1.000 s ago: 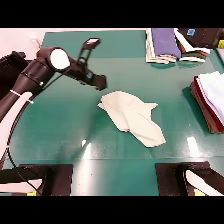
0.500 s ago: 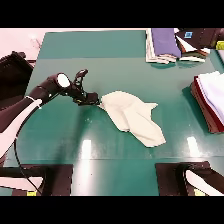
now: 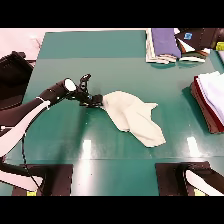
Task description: Fold the shirts.
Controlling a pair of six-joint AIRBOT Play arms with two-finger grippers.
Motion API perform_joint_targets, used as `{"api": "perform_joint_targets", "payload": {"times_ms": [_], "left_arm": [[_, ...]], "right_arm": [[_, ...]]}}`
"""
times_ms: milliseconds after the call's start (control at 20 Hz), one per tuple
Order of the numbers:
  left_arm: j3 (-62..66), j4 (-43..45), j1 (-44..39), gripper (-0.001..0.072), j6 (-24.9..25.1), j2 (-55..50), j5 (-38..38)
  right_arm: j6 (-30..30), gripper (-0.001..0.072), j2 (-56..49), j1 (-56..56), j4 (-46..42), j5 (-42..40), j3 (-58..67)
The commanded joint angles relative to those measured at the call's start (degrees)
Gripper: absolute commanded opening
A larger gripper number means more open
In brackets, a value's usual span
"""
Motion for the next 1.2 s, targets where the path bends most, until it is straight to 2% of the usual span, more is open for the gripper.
{"api": "perform_joint_targets", "payload": {"times_ms": [0,100,250,350,450,500,550,600,800,850,950,1050,1100,1150], "left_arm": [[0.3,-0.7,-0.2,0.0027,0.2,-0.3,2.9],[1.4,0.0,0.2,0.0026,0.5,-0.2,1.1],[3.4,3.1,1.7,0.0026,2.7,3.0,-0.8],[4.4,6.6,2.0,0.0026,2.8,5.6,-0.7],[4.6,7.7,2.0,0.0026,2.8,7.3,-0.5],[4.6,7.8,2.0,0.0027,2.8,7.4,-0.6],[4.6,7.8,2.0,0.0026,2.8,7.4,-0.7],[4.6,7.8,2.0,0.0027,2.8,7.4,-0.8],[4.6,7.9,2.0,0.0027,2.8,7.4,-1.6],[4.6,7.9,2.0,0.0027,2.8,7.4,-1.9],[4.6,7.9,2.0,0.0027,2.8,7.4,-2.3],[4.6,7.9,2.0,0.0027,2.8,7.4,-2.3],[4.6,7.9,2.0,0.0027,2.8,7.4,-2.3],[4.6,8.0,2.0,0.0027,2.8,7.4,-2.3]], "right_arm": [[0.0,0.0016,0.0,0.0,0.0,0.5,0.0],[0.3,0.0016,0.0,0.0,-2.2,3.6,0.0],[5.8,0.0016,0.6,0.0,-15.5,10.4,-2.9],[8.0,0.0016,2.5,0.0,-23.7,12.0,-11.2],[8.9,0.0026,4.4,0.0,-27.1,11.0,-23.1],[8.9,0.0213,4.9,0.0,-26.9,9.3,-29.3],[8.9,0.0532,4.7,0.2,-25.9,7.1,-35.8],[8.9,0.0575,3.9,0.7,-23.8,5.0,-41.7],[8.4,0.0562,-2.3,4.6,-18.4,-4.1,-54.4],[7.9,0.0516,-4.0,5.7,-17.2,-5.9,-55.3],[6.0,0.0486,-6.9,7.7,-14.3,-8.0,-54.5],[5.8,0.0326,-8.9,10.0,-14.7,-8.9,-52.0],[5.8,0.0209,-9.4,10.7,-15.0,-9.3,-50.7],[5.8,0.0060,-9.6,11.1,-15.1,-9.8,-49.2]]}}
